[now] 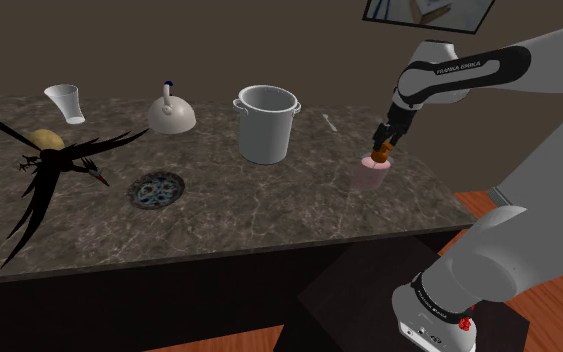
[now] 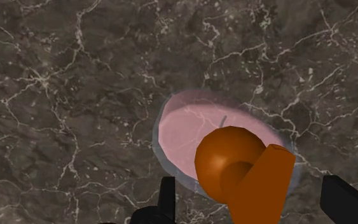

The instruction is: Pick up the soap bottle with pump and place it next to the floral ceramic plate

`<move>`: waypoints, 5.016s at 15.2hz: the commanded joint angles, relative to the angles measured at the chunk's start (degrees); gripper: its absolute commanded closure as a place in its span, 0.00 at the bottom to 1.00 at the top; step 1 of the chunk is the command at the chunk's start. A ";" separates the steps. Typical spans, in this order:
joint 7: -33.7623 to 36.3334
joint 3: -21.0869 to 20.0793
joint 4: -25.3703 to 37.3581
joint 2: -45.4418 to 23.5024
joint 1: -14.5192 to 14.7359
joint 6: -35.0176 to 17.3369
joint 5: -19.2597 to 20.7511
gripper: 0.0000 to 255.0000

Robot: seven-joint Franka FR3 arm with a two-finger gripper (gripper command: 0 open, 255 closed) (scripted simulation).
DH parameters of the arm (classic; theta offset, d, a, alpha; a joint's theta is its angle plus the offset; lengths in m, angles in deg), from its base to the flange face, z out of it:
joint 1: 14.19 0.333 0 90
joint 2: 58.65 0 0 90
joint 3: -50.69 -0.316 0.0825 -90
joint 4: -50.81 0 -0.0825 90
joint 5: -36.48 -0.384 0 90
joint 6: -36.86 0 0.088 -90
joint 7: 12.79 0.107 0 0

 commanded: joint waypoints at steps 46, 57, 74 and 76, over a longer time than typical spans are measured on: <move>0.47 -3.74 21.66 4.66 0.58 26.17 -0.71 1.00; -0.20 -4.17 31.74 2.85 1.09 34.51 -1.61 1.00; 12.67 -13.83 35.95 3.62 5.18 40.54 -4.61 1.00; 15.54 -15.85 35.79 3.57 6.06 40.49 -5.34 1.00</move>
